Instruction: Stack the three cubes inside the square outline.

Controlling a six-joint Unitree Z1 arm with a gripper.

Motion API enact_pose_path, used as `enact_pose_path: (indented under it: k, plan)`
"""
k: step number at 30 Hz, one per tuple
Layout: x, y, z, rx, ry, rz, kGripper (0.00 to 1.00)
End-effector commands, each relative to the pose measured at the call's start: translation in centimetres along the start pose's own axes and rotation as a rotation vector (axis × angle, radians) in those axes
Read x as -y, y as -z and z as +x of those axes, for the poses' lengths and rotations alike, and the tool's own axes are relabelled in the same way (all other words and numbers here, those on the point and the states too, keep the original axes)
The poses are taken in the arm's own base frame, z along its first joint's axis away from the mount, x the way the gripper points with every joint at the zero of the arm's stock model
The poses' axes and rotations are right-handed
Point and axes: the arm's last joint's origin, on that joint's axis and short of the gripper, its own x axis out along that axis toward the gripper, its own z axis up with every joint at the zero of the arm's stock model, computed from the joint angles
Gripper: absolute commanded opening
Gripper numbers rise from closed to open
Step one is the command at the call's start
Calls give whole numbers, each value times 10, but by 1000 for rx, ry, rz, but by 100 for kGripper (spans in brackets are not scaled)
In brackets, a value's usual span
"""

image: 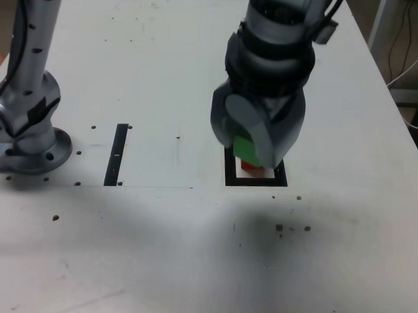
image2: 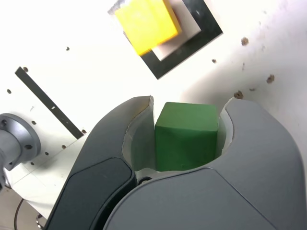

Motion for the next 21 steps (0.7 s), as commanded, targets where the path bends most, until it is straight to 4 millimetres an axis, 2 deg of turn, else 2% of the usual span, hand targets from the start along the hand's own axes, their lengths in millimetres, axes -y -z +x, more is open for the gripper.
enact_pose_path:
  k: [1,10,21]
  plan:
    - [-10,8,-4,3,2,-17,33]
    - [-51,28,-2,-1,18,-92,33]
    - [-67,38,2,-12,54,-214,33]
